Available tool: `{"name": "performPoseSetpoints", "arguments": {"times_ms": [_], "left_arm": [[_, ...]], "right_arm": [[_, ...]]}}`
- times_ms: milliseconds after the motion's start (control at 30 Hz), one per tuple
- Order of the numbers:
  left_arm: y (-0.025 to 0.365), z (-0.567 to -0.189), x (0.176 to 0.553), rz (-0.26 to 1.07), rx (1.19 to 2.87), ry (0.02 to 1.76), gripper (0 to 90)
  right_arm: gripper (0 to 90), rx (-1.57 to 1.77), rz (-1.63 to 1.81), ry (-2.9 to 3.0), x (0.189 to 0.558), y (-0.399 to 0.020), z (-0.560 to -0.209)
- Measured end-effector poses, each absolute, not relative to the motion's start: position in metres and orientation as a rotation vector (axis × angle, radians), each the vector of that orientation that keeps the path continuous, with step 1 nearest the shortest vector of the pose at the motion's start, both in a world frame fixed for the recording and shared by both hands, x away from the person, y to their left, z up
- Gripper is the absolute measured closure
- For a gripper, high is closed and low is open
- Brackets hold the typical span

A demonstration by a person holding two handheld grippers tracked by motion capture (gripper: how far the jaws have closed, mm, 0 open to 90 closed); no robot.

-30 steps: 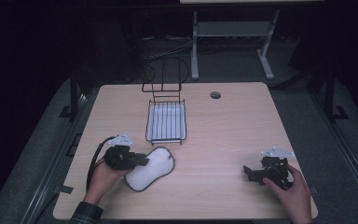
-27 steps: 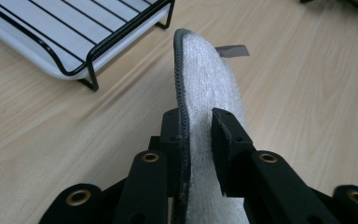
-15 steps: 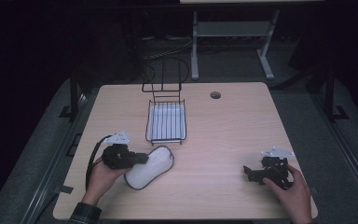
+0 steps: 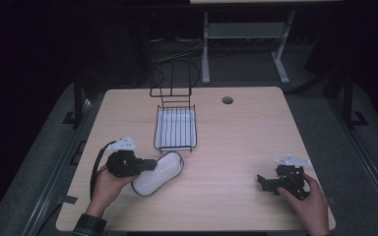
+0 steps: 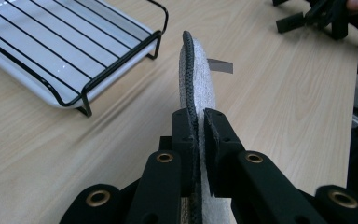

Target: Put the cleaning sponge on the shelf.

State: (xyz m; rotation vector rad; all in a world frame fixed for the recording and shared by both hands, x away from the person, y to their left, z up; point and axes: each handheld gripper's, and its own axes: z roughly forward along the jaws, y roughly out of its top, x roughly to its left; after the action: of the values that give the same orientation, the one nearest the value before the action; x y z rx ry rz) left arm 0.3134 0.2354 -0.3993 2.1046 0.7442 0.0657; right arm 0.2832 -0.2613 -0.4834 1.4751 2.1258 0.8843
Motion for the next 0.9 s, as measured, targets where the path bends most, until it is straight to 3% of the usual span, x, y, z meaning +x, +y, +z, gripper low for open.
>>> {"name": "performPoseSetpoints", "arguments": {"times_ms": [900], "left_arm": [[0.241, -0.375, 0.329, 0.119, 2.024, 0.785, 83.1]], "right_arm": [[0.1, 1.476, 0.885, 2.125, 0.283, -0.261, -0.483]]}}
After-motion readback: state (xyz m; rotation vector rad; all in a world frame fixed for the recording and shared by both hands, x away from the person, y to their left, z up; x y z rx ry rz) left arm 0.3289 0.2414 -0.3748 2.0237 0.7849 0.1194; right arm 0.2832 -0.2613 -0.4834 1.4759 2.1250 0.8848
